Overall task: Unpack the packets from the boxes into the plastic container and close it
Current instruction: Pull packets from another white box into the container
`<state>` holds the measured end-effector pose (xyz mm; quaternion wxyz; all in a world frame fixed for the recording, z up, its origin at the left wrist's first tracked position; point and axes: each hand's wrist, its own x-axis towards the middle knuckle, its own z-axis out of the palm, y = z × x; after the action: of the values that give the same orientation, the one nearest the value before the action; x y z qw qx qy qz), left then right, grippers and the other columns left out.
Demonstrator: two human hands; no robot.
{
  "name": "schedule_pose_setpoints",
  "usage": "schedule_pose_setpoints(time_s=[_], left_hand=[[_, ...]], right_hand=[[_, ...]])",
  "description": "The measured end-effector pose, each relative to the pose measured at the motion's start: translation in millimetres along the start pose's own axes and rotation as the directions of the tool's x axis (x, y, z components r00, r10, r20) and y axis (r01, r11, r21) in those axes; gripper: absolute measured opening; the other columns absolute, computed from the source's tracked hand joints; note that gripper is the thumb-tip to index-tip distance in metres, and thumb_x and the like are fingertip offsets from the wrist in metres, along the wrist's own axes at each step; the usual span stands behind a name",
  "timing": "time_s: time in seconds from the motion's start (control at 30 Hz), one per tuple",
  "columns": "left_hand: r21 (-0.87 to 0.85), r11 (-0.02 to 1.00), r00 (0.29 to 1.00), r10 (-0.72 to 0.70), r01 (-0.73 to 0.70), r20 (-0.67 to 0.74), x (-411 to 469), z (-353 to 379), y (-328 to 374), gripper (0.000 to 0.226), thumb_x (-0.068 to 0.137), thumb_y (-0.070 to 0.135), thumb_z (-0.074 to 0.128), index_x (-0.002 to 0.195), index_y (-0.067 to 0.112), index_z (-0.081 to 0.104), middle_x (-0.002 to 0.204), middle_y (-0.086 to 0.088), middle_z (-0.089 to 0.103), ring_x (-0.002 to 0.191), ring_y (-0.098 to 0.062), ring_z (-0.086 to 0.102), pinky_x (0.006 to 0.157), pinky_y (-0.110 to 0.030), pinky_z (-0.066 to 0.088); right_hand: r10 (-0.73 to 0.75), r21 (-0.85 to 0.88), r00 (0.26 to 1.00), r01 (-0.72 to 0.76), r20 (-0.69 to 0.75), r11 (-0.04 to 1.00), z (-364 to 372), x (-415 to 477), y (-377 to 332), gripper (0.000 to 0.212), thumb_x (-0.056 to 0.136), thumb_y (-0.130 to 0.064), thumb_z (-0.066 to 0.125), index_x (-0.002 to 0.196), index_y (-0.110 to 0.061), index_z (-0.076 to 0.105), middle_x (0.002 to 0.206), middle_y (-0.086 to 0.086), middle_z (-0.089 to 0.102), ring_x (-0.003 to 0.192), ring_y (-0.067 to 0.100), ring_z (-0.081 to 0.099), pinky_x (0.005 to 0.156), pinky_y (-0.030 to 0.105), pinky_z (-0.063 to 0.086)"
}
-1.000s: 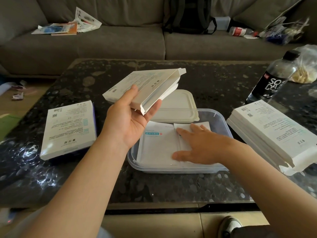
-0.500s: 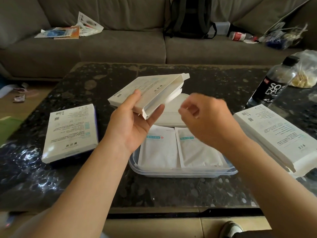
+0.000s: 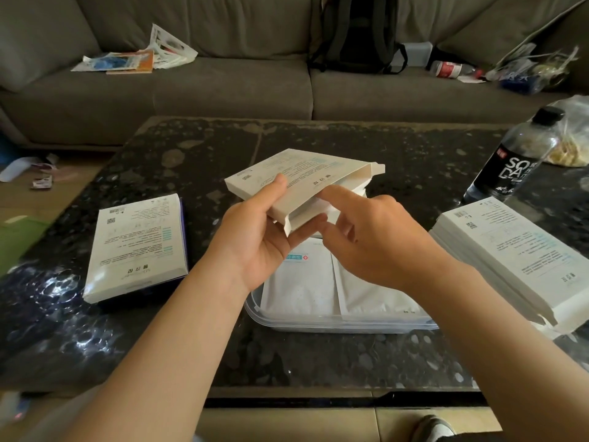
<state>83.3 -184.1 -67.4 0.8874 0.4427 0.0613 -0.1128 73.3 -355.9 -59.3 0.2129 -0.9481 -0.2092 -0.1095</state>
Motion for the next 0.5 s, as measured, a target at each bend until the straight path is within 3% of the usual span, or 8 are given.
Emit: schedule_pose_setpoints(time_s=[0.2, 0.3, 0.37, 0.43, 0.5], left_hand=[[0.043, 0.999, 1.000, -0.004, 0.003, 0.017, 1, 0, 0, 0.038, 0.102, 0.024, 0.062, 0.140, 0.022, 0.060, 0.123, -0.012, 0.075, 0.111, -0.029, 0.075, 0.080, -0.042, 0.064], [0.048, 0.999, 1.000, 0.016, -0.016, 0.012, 1, 2, 1, 0.038, 0.102, 0.025, 0.062, 0.140, 0.022, 0.060, 0.124, -0.012, 0.075, 0.112, -0.027, 0.075, 0.083, -0.041, 0.064], [0.035, 0.999, 0.999, 0.033, -0.034, 0.014, 1, 1, 3, 0.035, 0.104, 0.025, 0.061, 0.139, 0.022, 0.060, 0.122, -0.011, 0.076, 0.110, -0.026, 0.075, 0.083, -0.040, 0.065], [0.029, 0.999, 0.999, 0.037, -0.038, 0.021, 0, 0, 4, 0.034, 0.104, 0.023, 0.060, 0.138, 0.022, 0.060, 0.120, -0.010, 0.076, 0.108, -0.025, 0.076, 0.082, -0.040, 0.065], [0.051, 0.998, 0.999, 0.030, -0.032, 0.042, 0, -1, 4, 0.036, 0.104, 0.022, 0.060, 0.139, 0.022, 0.059, 0.122, -0.010, 0.076, 0.110, -0.026, 0.075, 0.082, -0.040, 0.064]], right_hand=[[-0.015, -0.065, 0.998, 0.019, 0.063, 0.998, 6, -1, 1, 0.030, 0.104, -0.037, 0.039, 0.132, -0.027, 0.045, 0.153, -0.006, 0.047, 0.047, 0.005, 0.045, 0.048, 0.015, 0.035], [-0.085, -0.173, 0.995, 0.074, -0.056, 0.982, 10, -3, -1, 0.028, 0.101, -0.033, 0.042, 0.124, -0.019, 0.052, 0.139, 0.004, 0.062, 0.036, 0.007, 0.036, 0.039, 0.017, 0.032], [-0.142, -0.211, 0.983, 0.116, -0.113, 0.970, 10, -3, -2, 0.029, 0.098, -0.031, 0.046, 0.121, -0.015, 0.058, 0.125, 0.010, 0.071, 0.034, 0.010, 0.038, 0.034, 0.023, 0.041], [-0.140, -0.215, 0.985, 0.114, -0.106, 0.970, 11, -2, -2, 0.030, 0.098, -0.033, 0.046, 0.120, -0.016, 0.059, 0.129, 0.010, 0.068, 0.035, 0.010, 0.038, 0.035, 0.026, 0.044], [-0.079, -0.192, 0.995, 0.065, -0.063, 0.979, 10, -1, -4, 0.034, 0.099, -0.038, 0.039, 0.121, -0.019, 0.056, 0.142, 0.006, 0.059, 0.035, 0.007, 0.034, 0.036, 0.022, 0.035]])
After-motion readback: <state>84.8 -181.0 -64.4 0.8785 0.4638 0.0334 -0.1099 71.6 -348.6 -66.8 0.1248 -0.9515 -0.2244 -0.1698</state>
